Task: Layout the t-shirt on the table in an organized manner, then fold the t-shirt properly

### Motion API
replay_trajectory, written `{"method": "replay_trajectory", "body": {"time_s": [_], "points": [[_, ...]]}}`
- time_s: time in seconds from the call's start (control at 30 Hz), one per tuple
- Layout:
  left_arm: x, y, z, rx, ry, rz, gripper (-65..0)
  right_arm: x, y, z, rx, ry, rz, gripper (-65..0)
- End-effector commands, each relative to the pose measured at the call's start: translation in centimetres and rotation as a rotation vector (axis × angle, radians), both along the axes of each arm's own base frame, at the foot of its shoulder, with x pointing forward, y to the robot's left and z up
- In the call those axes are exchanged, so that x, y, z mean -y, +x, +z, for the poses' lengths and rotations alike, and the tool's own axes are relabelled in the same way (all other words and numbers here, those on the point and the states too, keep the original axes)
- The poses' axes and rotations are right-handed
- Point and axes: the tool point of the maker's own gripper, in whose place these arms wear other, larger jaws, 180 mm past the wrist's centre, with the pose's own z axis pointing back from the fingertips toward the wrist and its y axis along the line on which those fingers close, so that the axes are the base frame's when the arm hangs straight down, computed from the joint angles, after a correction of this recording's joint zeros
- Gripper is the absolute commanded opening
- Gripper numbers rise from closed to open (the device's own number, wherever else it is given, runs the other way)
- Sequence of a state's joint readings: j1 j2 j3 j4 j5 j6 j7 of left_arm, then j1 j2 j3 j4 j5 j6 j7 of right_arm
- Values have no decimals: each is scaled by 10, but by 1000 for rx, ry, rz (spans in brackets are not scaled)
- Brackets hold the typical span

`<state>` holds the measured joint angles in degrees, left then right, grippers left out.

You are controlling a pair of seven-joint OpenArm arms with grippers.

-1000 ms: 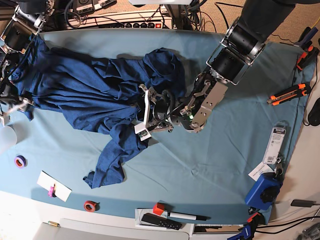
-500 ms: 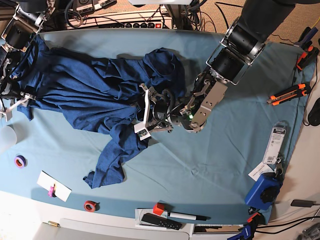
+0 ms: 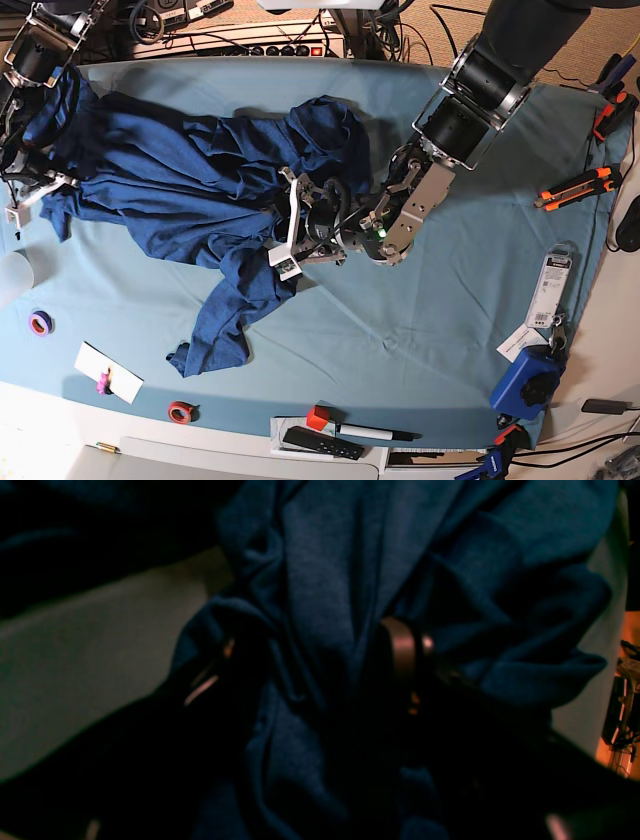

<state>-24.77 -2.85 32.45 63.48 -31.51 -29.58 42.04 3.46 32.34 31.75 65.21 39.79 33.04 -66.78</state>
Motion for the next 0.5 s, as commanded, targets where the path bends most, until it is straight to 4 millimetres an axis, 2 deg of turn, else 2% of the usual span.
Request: {"method": "replay_trajectory", "body": {"time_s": [0.0, 0.2, 0.4, 0.43, 0.47], "points": [[-3, 4, 1, 19, 37, -9, -320, 3, 10, 18, 52, 0, 24, -650], [-3, 4, 1, 19, 37, -9, -320, -31, 14, 30, 113, 158, 136, -650], [-3, 5, 1, 19, 37, -8, -320, -35, 13, 31, 111, 174, 147, -650], [-3, 5, 1, 19, 37, -8, -320, -35, 12, 30, 104, 174, 149, -634], [-3, 5, 1, 19, 37, -8, -320, -35, 11, 29, 100, 175, 150, -581]]}}
